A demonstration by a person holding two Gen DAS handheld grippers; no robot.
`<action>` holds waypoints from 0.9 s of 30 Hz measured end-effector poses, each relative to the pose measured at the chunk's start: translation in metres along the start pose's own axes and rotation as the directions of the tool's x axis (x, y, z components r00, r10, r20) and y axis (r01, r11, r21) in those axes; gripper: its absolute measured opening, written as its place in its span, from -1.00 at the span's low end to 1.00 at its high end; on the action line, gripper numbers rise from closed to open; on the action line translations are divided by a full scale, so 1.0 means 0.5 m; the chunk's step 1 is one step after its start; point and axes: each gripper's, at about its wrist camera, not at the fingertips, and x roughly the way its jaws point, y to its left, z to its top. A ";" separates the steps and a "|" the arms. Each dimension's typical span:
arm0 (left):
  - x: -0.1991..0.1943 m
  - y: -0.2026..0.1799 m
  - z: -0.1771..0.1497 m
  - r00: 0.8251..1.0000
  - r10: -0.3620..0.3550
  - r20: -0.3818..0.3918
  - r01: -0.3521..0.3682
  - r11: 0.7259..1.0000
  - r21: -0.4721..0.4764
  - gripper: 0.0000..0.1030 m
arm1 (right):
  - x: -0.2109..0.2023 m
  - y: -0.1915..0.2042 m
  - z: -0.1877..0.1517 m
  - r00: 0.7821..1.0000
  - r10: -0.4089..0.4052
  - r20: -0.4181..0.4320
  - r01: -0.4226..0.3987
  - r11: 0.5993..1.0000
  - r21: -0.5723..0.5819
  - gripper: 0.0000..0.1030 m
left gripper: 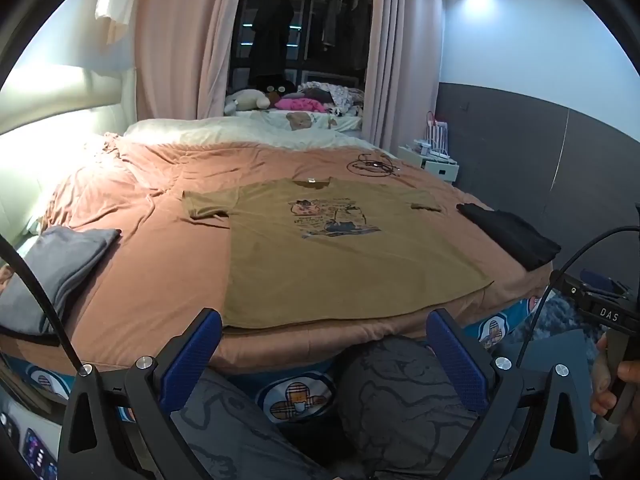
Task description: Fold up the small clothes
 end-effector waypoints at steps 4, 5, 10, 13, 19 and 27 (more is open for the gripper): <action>0.000 -0.005 -0.001 1.000 0.001 -0.002 -0.001 1.000 -0.001 0.99 | 0.000 0.011 -0.002 1.000 -0.007 0.001 0.007 1.000 -0.012 1.00; 0.000 -0.003 -0.001 1.000 -0.001 -0.002 0.001 1.000 -0.001 0.99 | 0.001 0.009 -0.002 1.000 -0.007 0.001 0.007 1.000 -0.012 1.00; -0.001 0.001 -0.003 1.000 -0.010 -0.006 0.010 1.000 -0.007 0.99 | 0.004 0.011 -0.004 1.000 -0.008 -0.001 0.008 1.000 -0.012 1.00; 0.000 0.001 -0.004 1.000 -0.016 -0.009 0.016 1.000 -0.009 0.99 | 0.003 0.007 -0.003 1.000 -0.014 0.002 0.014 1.000 -0.014 1.00; -0.001 0.006 -0.002 1.000 -0.027 -0.008 0.027 1.000 -0.012 0.99 | 0.005 0.008 -0.003 1.000 -0.013 0.003 0.013 1.000 -0.007 1.00; -0.010 0.004 0.002 0.999 -0.034 0.007 0.034 0.999 -0.015 0.99 | 0.007 0.010 -0.002 1.000 -0.006 0.006 0.006 1.000 -0.006 1.00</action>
